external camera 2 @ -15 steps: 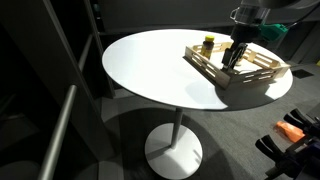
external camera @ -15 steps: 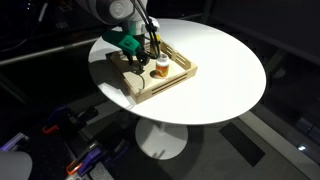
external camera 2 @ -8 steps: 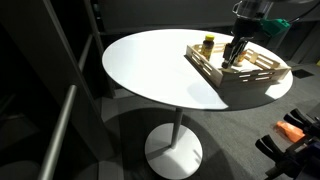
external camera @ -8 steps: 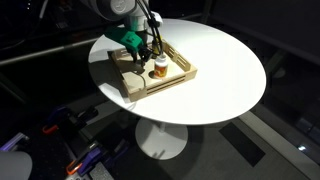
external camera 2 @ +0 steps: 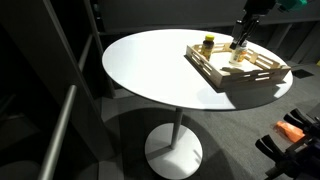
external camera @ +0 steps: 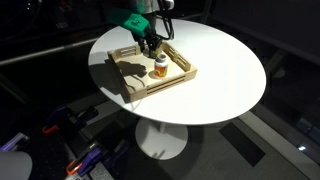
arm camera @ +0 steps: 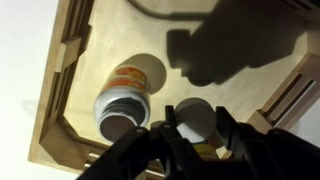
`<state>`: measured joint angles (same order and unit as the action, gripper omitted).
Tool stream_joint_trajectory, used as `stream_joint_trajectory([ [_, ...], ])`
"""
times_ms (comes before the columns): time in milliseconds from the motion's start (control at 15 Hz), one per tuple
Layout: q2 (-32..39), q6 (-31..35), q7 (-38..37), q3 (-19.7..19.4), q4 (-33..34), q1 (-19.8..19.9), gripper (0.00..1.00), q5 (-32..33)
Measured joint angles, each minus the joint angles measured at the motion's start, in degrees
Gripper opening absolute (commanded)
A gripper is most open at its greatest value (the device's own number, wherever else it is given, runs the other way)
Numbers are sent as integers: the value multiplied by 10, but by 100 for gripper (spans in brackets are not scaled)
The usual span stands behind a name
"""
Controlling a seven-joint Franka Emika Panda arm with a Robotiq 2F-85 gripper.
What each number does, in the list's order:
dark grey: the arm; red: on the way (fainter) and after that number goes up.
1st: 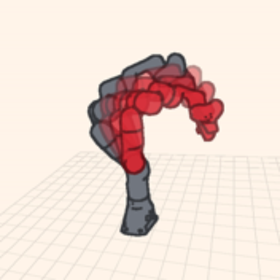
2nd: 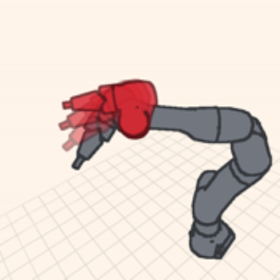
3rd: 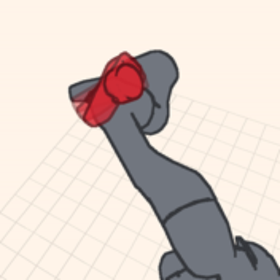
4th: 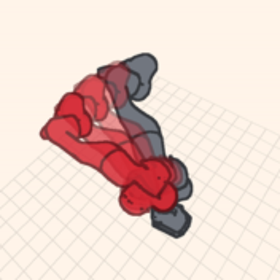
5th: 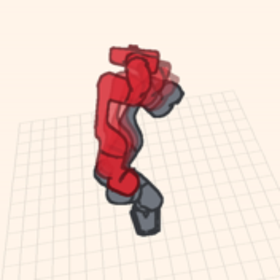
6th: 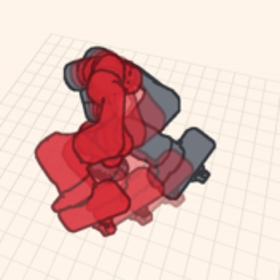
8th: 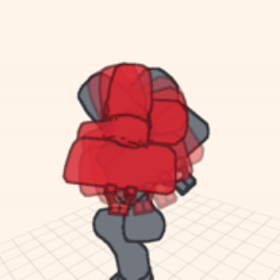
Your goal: Put the white cap on the white bottle
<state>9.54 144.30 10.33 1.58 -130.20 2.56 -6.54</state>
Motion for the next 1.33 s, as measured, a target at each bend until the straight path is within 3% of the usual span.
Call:
stream_joint_trajectory([
  [533, -45, -71, 3, -32, 23, 15, 21, 0],
  [733, -46, -88, 3, -41, 30, 19, 26, 0],
  [1333, -17, -96, 3, -54, 51, 23, 27, 0],
])
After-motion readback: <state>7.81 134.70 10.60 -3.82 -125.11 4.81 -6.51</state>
